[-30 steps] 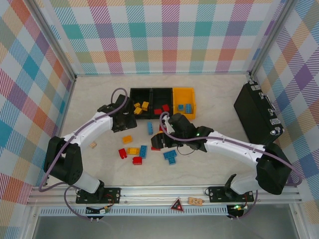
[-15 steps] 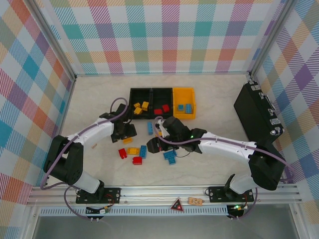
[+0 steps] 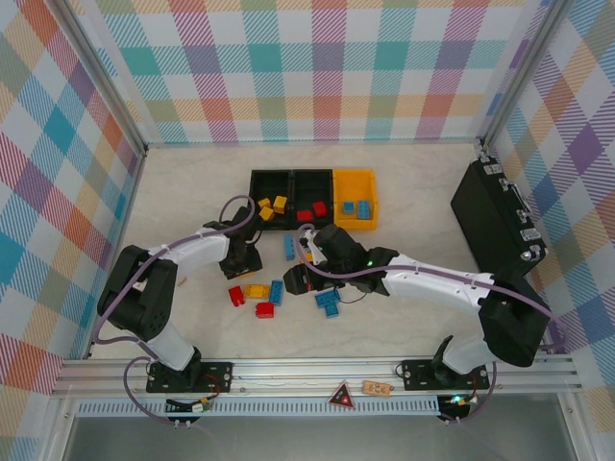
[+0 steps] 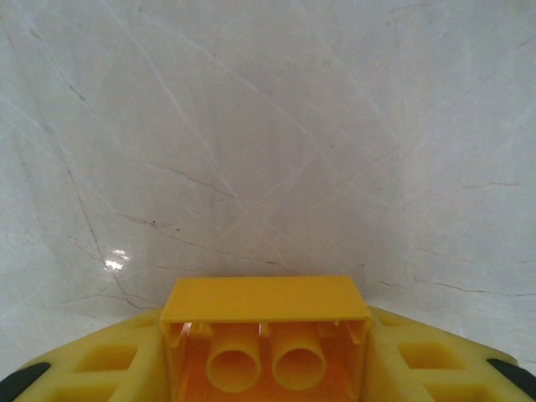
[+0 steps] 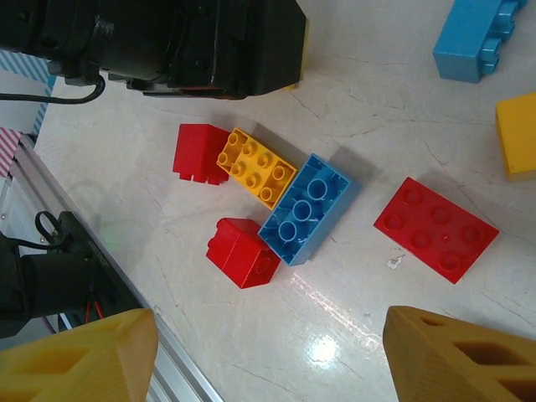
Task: Sort the legos into containers by color
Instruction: Pick up the lego from the middle-left of the table, then place the lego in the container.
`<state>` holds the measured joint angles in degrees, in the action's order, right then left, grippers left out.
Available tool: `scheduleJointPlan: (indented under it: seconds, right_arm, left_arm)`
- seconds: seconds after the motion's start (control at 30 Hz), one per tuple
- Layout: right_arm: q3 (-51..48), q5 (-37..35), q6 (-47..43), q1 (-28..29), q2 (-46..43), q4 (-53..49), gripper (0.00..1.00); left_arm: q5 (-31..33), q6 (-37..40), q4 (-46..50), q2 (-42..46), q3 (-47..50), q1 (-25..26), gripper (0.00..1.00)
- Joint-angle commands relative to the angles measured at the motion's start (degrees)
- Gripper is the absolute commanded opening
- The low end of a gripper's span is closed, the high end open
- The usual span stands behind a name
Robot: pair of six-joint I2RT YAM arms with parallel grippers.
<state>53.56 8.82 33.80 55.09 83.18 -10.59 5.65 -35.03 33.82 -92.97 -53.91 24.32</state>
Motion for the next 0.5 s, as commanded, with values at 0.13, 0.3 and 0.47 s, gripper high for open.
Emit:
scheduleJointPlan:
  seconds: [0.13, 0.3, 0.47]
  right_arm:
    - [1.9, -7.8, 1.3, -0.7, -2.0, -5.2, 0.72]
    - [3.0, -8.7, 1.6, -3.7, -3.2, -7.0, 0.72]
    - [4.0, -8.8, 1.4, -4.6, -3.3, -7.9, 0.72]
  left_arm:
    - [1.9, 2.5, 5.4, 1.4, -9.4, 0.4, 0.42]
    - [2.8, 3.7, 7.1, -1.6, -17.1, 0.4, 0.42]
    - [5.1, 5.8, 8.6, -7.8, -27.6, 0.5, 0.42]
